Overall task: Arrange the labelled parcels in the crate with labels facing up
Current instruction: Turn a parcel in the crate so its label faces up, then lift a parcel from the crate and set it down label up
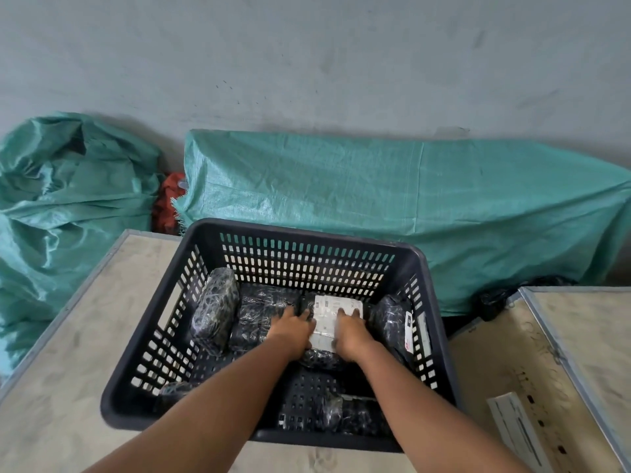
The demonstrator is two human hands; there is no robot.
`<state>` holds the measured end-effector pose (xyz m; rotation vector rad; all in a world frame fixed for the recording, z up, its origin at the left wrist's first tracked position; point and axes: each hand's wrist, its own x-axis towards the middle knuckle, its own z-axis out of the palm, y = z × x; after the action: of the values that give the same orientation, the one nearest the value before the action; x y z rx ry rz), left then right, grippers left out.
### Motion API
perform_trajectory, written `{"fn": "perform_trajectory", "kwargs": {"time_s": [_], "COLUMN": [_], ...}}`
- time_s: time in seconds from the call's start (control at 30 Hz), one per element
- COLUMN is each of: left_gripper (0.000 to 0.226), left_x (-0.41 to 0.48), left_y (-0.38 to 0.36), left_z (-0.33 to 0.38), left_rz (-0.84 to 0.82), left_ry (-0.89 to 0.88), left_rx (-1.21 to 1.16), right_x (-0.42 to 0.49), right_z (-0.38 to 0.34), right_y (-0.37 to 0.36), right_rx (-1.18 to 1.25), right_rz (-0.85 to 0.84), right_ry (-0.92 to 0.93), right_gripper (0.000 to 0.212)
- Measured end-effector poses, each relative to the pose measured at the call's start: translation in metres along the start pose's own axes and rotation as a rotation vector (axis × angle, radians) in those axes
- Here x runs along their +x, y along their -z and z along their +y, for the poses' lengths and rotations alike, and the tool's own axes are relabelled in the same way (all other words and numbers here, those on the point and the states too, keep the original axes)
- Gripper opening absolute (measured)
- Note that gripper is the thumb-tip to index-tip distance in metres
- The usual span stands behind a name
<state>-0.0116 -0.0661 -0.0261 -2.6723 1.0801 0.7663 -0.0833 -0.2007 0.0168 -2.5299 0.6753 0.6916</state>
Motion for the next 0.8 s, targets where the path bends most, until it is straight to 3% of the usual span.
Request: {"fn": "perform_trajectory", "kwargs": {"time_s": [0.2, 0.27, 0.33, 0.5, 0.6, 0.8], "left_gripper": [0.081, 0.083, 0.081, 0.07, 0.071, 0.074], "left_x": [-0.017, -0.022, -0.024, -0.03, -0.032, -0.037], "left_y": [0.0, 0.005, 0.009, 0.001, 0.001, 0.004], "left_z": [0.004, 0.006, 0.008, 0.007, 0.009, 0.01], "left_rz": [0.125, 0.132, 0.106, 0.012, -0.022, -0.04], "left_ry": [-0.103, -0.127, -0.139, -0.23, -0.233, -0.223], "left_rx": [0.065, 0.044, 0.01, 0.079, 0.128, 0.101], "right_x": [-0.054, -0.074, -0.091, -0.112, -0.113, -0.108], "right_z": [0.008, 0.022, 0.036, 0.041, 0.048, 0.048], "right_y": [0.051, 0.059, 0.059, 0.038, 0.032, 0.028], "right_rx": [0.183, 0.171, 0.155, 0.155, 0.037, 0.272], "right_rz": [0.351, 0.511, 0.569, 0.387, 0.393, 0.218], "right_ry": [0.196, 0.192, 0.129, -0.056, -0.05, -0.02], "right_gripper": [0.056, 0.053, 0.056, 0.091, 0.093, 0.091]}}
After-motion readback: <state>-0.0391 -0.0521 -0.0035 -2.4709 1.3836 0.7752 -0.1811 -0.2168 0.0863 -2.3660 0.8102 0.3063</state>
